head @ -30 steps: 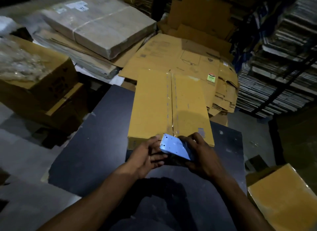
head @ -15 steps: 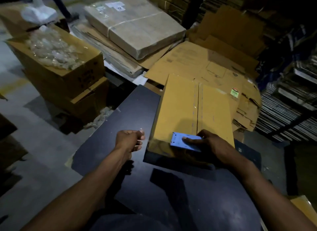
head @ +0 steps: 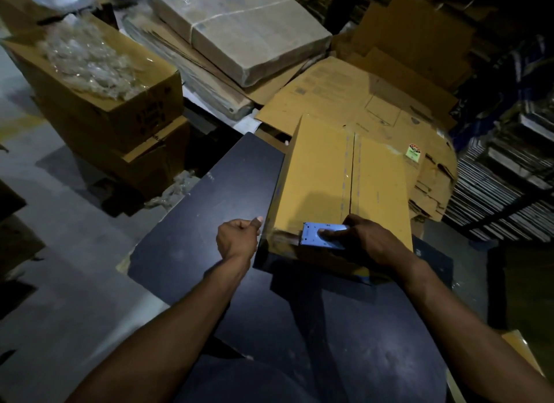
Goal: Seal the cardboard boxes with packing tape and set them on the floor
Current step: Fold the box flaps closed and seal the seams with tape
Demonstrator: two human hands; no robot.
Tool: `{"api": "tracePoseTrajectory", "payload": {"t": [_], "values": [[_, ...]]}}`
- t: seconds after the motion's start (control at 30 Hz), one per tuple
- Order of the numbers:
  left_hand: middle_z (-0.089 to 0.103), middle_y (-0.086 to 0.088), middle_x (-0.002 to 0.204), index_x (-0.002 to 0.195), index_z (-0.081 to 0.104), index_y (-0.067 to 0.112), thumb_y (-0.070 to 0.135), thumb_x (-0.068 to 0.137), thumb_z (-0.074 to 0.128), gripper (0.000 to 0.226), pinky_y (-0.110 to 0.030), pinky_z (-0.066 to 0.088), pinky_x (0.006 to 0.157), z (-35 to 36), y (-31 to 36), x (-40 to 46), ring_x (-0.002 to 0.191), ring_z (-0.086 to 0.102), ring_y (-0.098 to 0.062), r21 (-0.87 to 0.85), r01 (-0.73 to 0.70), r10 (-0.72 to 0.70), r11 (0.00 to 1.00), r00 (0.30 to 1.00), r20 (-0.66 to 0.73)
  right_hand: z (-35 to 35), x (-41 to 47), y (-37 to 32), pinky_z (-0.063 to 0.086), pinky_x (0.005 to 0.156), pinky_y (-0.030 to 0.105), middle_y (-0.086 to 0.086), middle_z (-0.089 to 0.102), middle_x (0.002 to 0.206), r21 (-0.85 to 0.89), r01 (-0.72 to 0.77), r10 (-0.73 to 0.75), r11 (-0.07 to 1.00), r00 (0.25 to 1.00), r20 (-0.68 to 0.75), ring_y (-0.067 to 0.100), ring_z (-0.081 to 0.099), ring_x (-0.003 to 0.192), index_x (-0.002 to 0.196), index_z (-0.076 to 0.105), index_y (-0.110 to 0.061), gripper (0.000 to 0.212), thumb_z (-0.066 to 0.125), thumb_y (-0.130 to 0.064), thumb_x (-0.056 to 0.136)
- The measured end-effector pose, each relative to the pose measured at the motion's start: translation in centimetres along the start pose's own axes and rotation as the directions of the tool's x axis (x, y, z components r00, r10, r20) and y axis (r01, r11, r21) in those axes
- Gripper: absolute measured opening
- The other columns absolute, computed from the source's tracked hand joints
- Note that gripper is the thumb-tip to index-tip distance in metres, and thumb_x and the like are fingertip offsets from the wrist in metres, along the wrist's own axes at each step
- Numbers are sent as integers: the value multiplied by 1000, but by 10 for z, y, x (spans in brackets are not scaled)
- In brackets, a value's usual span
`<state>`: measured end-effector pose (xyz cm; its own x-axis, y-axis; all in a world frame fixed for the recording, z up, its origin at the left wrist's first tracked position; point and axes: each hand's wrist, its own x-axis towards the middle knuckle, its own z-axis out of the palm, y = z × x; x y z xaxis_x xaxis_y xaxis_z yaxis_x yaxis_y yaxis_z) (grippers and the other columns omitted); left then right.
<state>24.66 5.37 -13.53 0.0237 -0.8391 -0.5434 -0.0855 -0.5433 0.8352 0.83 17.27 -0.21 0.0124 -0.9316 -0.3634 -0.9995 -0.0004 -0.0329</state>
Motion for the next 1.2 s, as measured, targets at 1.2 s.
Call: {"api": "tracePoseTrajectory", "payload": {"t": [1.2], "values": [[65,-4,63,80,73,11,81,50,87,77,-23,41,47,1,-23,34,49,52,-16,204,416,-462,886,827,321,-23,35,-31,44,59,36,-6,67,88,-143,-282,306,949,932,193,22,66,74,94,65,-31,49,50,-78,88]]}}
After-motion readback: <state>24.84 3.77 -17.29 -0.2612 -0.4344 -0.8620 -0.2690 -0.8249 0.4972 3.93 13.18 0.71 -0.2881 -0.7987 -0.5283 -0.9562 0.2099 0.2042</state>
